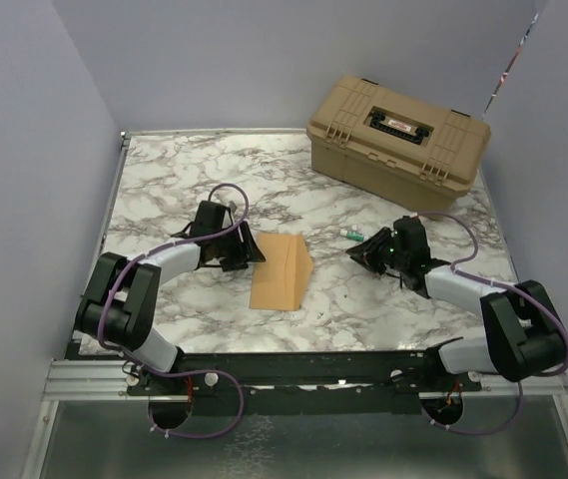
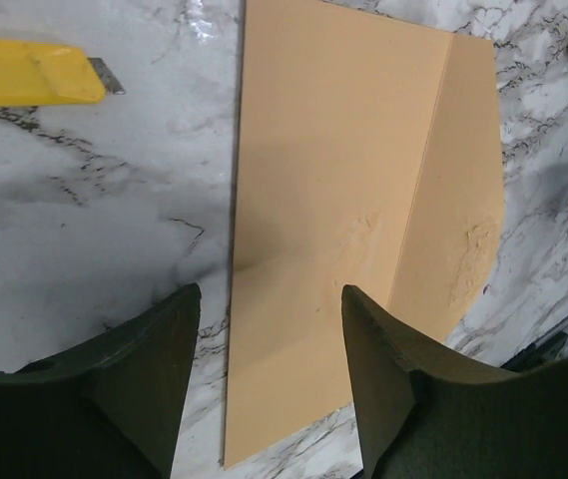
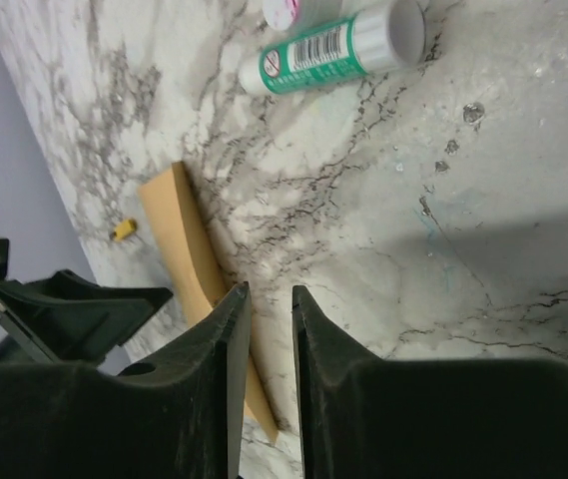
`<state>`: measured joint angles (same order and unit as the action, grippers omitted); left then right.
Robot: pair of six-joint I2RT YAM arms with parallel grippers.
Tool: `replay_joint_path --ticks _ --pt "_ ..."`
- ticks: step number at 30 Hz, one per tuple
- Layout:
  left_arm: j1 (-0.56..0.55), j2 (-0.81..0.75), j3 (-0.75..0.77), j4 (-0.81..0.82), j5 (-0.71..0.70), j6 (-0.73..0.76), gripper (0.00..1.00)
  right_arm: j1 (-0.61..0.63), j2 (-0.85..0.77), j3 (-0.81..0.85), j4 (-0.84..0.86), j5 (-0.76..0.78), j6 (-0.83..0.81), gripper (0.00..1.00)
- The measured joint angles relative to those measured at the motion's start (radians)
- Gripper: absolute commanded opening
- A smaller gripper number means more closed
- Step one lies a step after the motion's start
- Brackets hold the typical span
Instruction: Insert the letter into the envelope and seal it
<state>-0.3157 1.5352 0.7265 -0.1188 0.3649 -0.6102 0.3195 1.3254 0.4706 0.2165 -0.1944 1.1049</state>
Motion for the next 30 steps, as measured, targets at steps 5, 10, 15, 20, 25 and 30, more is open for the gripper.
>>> replay_joint_path --ticks 5,10,15,20,25,30 --pt "-0.001 0.044 0.02 0.02 0.032 -0.004 0.51 0.017 0.156 0.025 0.053 -0.103 -0.029 0.17" --pt "-0.001 0.046 0.02 0.007 0.002 -0.011 0.38 0.067 0.291 0.08 0.087 -0.173 -0.031 0.16" --pt "0.0 0.055 0.02 0.0 -0.014 -0.017 0.31 0.117 0.365 0.141 0.164 -0.237 -0.029 0.14" --pt "0.0 0.058 0.021 0.0 -0.018 -0.026 0.29 0.131 0.473 0.153 0.344 -0.335 0.023 0.14" --pt "0.0 0.061 0.021 0.0 -0.018 -0.03 0.29 0.148 0.545 0.177 0.424 -0.392 0.066 0.14" --pt "-0.001 0.062 0.023 0.0 -0.018 -0.034 0.28 0.172 0.546 0.23 0.451 -0.41 0.07 0.14"
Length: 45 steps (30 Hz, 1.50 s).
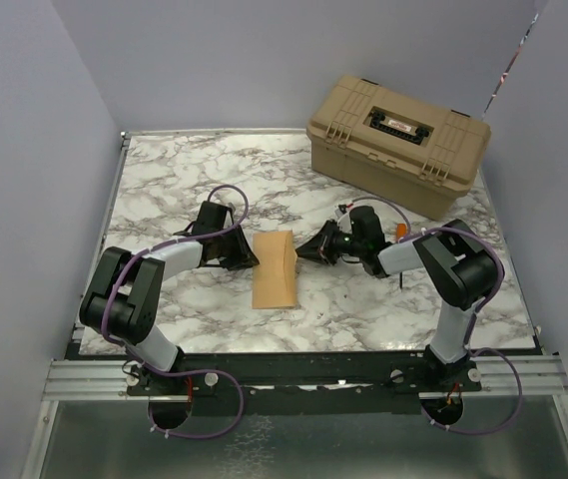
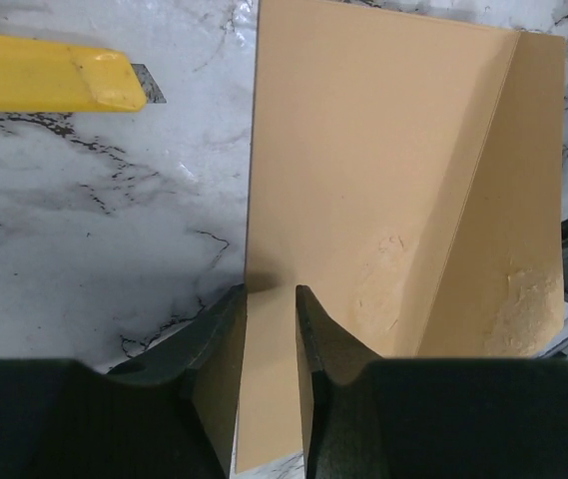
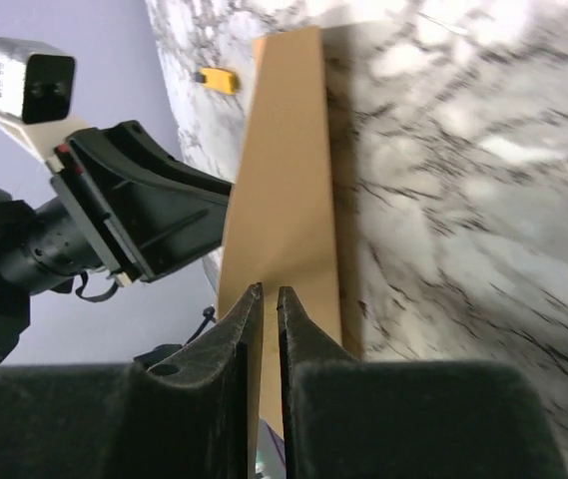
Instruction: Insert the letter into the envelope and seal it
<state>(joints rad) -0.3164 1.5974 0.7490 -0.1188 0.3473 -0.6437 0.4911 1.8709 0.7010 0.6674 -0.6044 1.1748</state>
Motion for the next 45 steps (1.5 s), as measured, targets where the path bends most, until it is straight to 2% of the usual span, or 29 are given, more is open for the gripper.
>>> replay_joint_path --ticks 6,15,20,25,27,30,38,45 --pt "0.0 0.006 0.004 -0.001 0.001 -0.003 0.27 0.025 0.007 0.084 -0.051 0.002 -0.05 0.14" --pt "0.0 0.01 0.006 -0.002 0.002 -0.003 0.26 0.065 0.042 0.183 -0.222 0.043 -0.159 0.15" --pt "0.0 0.01 0.007 -0.002 0.003 -0.003 0.26 0.084 0.047 0.192 -0.245 0.055 -0.201 0.25" --pt "0.0 0.01 0.007 -0.002 0.003 -0.003 0.26 0.093 0.05 0.192 -0.245 0.059 -0.225 0.29" --pt "0.0 0.01 0.007 -0.002 0.003 -0.003 0.26 0.095 0.058 0.195 -0.251 0.061 -0.233 0.28" --pt "0.0 0.01 0.007 -0.002 0.002 -0.003 0.26 0.099 0.074 0.209 -0.27 0.068 -0.246 0.17" --pt "0.0 0.01 0.007 -0.002 0.002 -0.003 0.26 0.135 0.093 0.271 -0.383 0.148 -0.321 0.16" --pt "0.0 0.01 0.006 -0.002 0.002 -0.003 0.25 0.243 0.084 0.377 -0.541 0.37 -0.46 0.16"
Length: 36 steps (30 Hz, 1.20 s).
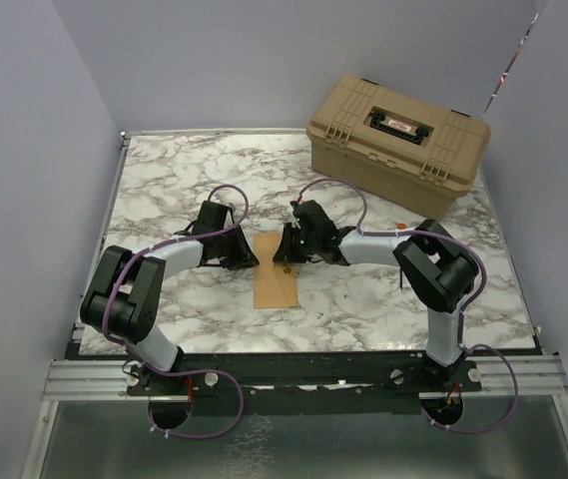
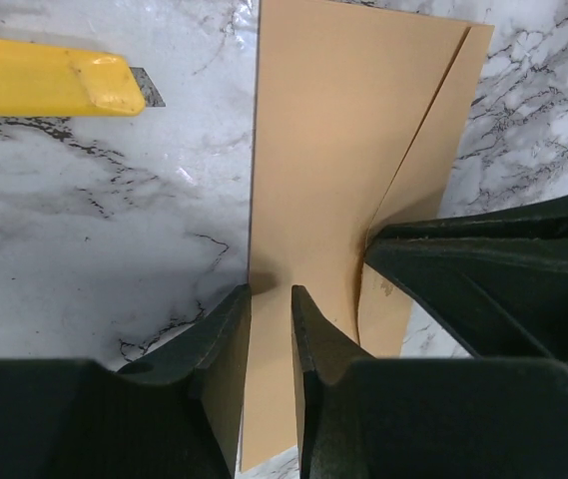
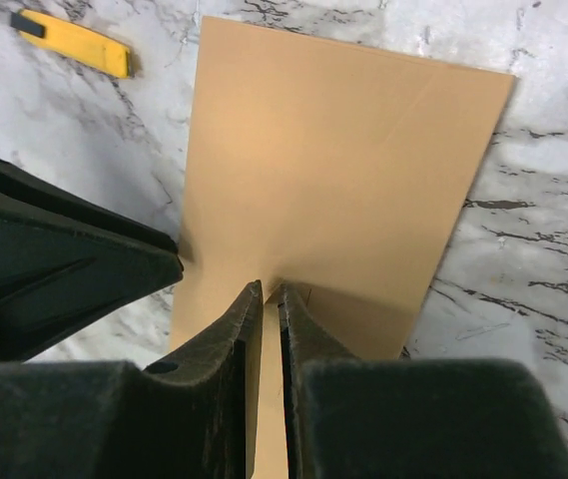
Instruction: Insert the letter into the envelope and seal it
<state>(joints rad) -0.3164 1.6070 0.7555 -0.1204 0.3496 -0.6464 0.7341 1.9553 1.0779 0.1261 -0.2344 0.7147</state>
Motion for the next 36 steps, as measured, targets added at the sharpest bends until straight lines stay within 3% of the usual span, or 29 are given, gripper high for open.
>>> replay_joint_path --ticks 12,19,26,36 --pt "0.0 -0.006 -0.004 0.002 -0.002 0.0 0.25 0.145 -0.012 0.069 -0.128 0.362 -0.18 0.16" --pt "0.0 -0.013 0.003 -0.004 0.036 0.008 0.23 0.158 -0.021 0.061 -0.119 0.401 -0.219 0.16" --pt "-0.002 -0.08 -0.034 0.2 0.073 -0.048 0.13 0.158 -0.022 0.061 -0.119 0.401 -0.235 0.16" --pt "-0.002 0.102 -0.019 0.307 0.053 -0.12 0.0 0.157 -0.06 0.003 -0.075 0.394 -0.362 0.25"
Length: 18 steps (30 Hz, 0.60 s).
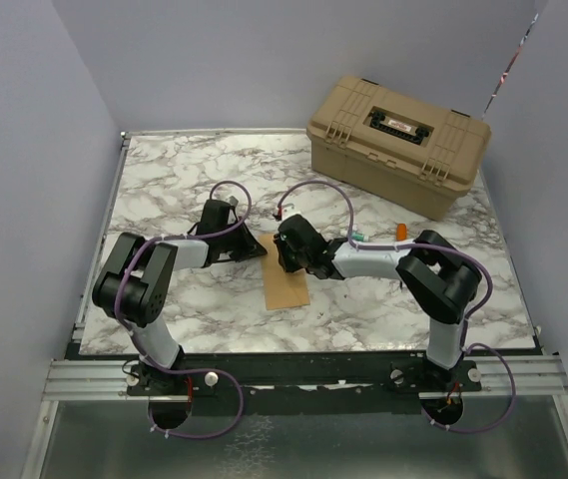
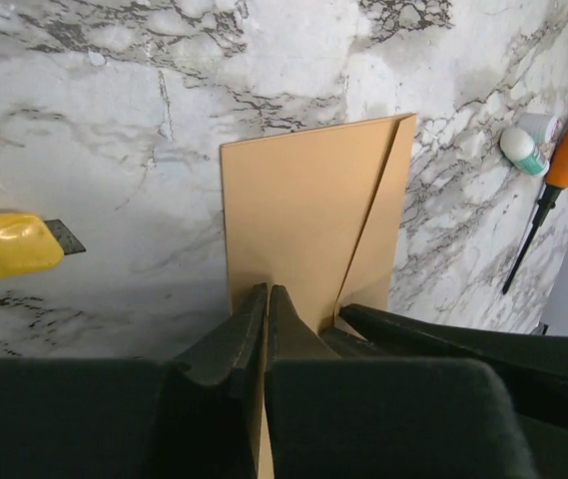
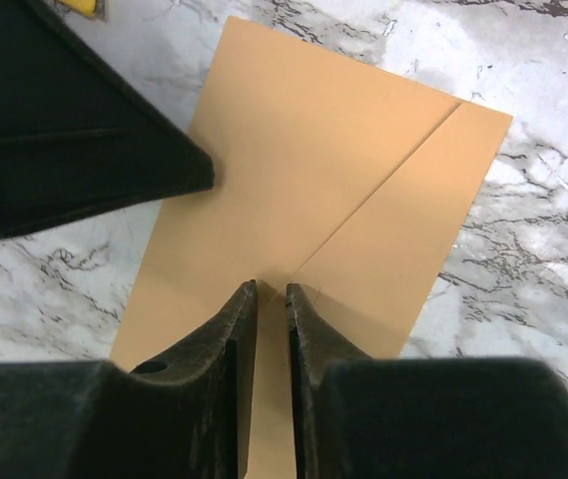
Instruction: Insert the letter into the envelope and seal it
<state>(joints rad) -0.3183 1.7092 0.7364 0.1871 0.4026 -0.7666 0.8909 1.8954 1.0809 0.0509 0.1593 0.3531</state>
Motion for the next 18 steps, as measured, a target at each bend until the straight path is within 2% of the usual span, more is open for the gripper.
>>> replay_joint_path --ticks 3,10,14,18 --pt "-0.001 0.01 0.003 0.008 -0.001 -0.016 0.0 0.0 -0.011 -0.008 0.004 -0.004 -0.013 0.31" --pt "-0.003 0.016 -0.001 0.012 -0.012 -0.061 0.0 0.0 -0.022 0.033 -0.031 0.019 0.079 0.34" --pt "-0.002 0.021 -0.005 0.021 -0.012 -0.085 0.0 -0.002 -0.052 0.048 -0.06 0.059 0.148 0.32" --pt "-0.002 0.025 -0.005 0.026 -0.011 -0.098 0.0 -0.008 -0.098 0.049 -0.1 0.11 0.213 0.24"
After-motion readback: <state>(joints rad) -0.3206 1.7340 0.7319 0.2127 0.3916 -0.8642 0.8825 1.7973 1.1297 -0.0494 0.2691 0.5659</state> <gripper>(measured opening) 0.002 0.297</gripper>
